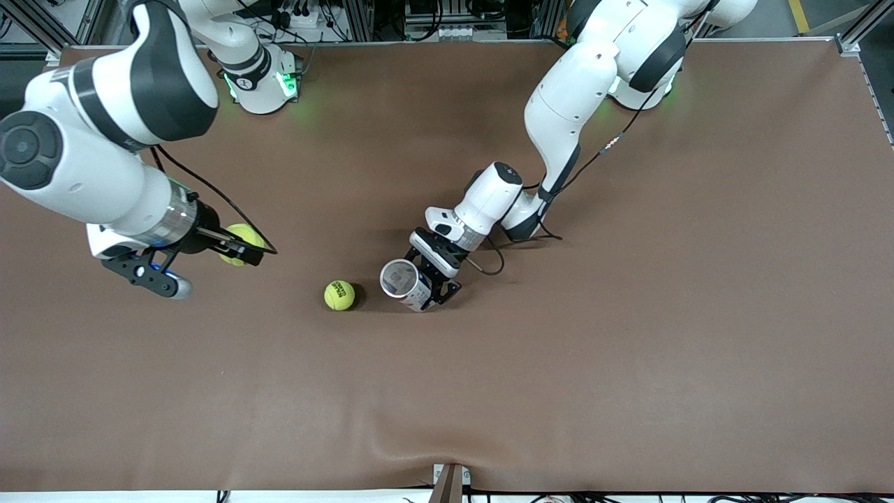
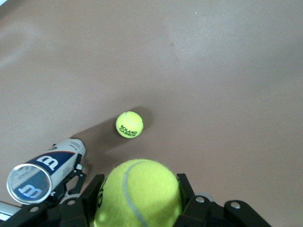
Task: Insert tennis ball vertically with right arm
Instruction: 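Move the held ball over the can opening with the right gripper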
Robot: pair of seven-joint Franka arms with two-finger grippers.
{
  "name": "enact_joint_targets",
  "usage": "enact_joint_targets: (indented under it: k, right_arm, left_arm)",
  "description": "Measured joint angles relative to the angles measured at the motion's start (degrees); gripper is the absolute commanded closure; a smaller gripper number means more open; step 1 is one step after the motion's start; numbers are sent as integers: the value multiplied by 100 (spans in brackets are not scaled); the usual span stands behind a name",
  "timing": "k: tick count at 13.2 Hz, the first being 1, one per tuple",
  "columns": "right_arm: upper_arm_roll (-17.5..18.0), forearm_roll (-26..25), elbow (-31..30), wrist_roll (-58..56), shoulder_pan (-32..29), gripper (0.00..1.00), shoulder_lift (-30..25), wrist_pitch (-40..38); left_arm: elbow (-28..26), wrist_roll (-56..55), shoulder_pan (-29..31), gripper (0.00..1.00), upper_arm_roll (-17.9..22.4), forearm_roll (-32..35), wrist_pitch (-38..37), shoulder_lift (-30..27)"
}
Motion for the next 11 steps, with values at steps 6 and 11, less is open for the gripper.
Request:
enact_joint_targets:
  k: [6,11]
  right_arm:
    - [10,3,0,1076,417,100,105,348]
    - [13,3,0,1678,719,100,167,545]
  left_arm:
    - [-249,0,68,0,3,0,-14,4]
    - [-251,1,66,0,2,0,-13,4]
